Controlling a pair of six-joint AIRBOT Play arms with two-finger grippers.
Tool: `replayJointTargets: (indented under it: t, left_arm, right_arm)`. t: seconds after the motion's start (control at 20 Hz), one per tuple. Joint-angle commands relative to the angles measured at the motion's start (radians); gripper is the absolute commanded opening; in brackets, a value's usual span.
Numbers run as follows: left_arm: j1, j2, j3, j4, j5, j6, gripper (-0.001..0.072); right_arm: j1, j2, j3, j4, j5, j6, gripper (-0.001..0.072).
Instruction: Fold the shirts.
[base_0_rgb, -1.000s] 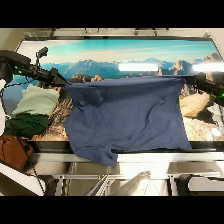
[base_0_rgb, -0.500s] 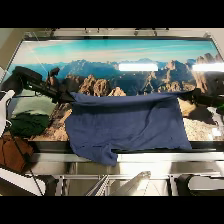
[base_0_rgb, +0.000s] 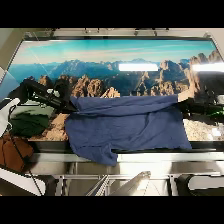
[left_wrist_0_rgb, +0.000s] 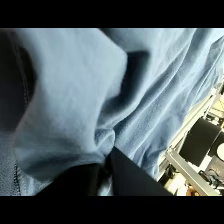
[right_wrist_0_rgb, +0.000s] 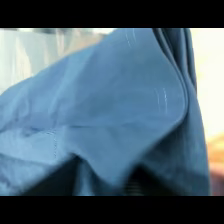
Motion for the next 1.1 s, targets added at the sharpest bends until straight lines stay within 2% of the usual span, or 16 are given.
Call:
replayJointTargets:
  t: [0.0, 0.05, 0.15, 0.25, 0.45, 0.55, 0.7, 0.9, 1.0, 1.05]
  left_arm:
    - [-0.001, 0.001, 0.011, -0.001, 0.056, -0.011, 0.0585]
    - [0.000, 0.001, 0.029, 0.000, 0.090, -0.038, 0.0718]
    - [0.013, 0.005, 0.061, -0.001, 0.167, -0.079, 0.0710]
    - [0.026, 0.051, 0.016, 0.000, 0.175, -0.093, 0.0710]
    - [0.085, 0.254, -0.269, 0.008, 0.134, -0.082, 0.0710]
    - [0.122, 0.392, -0.453, 0.008, 0.098, -0.113, 0.0710]
    - [0.160, 0.585, -0.723, 0.010, 0.004, -0.151, 0.0709]
    - [0.182, 0.749, -0.958, 0.010, -0.201, -0.190, 0.0707]
    - [0.182, 0.800, -1.006, 0.017, -0.259, -0.190, 0.0623]
    - [0.182, 0.823, -1.017, 0.036, -0.284, -0.196, 0.0621]
  right_arm:
    - [-0.024, 0.008, 0.005, -0.052, 0.098, 0.071, 0.0436]
    - [-0.045, 0.023, 0.006, -0.087, 0.131, 0.114, 0.0436]
    - [-0.107, 0.072, 0.006, -0.187, 0.198, 0.188, 0.0436]
    - [-0.172, 0.139, -0.005, -0.256, 0.206, 0.217, 0.0436]
    - [-0.348, 0.313, -0.123, -0.274, 0.114, 0.220, 0.0437]
    - [-0.428, 0.396, -0.196, -0.268, 0.051, 0.256, 0.0436]
    - [-0.463, 0.461, -0.251, -0.225, 0.017, 0.258, 0.0437]
    - [-0.459, 0.463, -0.253, -0.121, 0.058, 0.258, 0.0437]
    - [-0.459, 0.463, -0.253, -0.104, 0.084, 0.258, 0.0436]
    - [-0.459, 0.463, -0.253, -0.103, 0.090, 0.258, 0.0437]
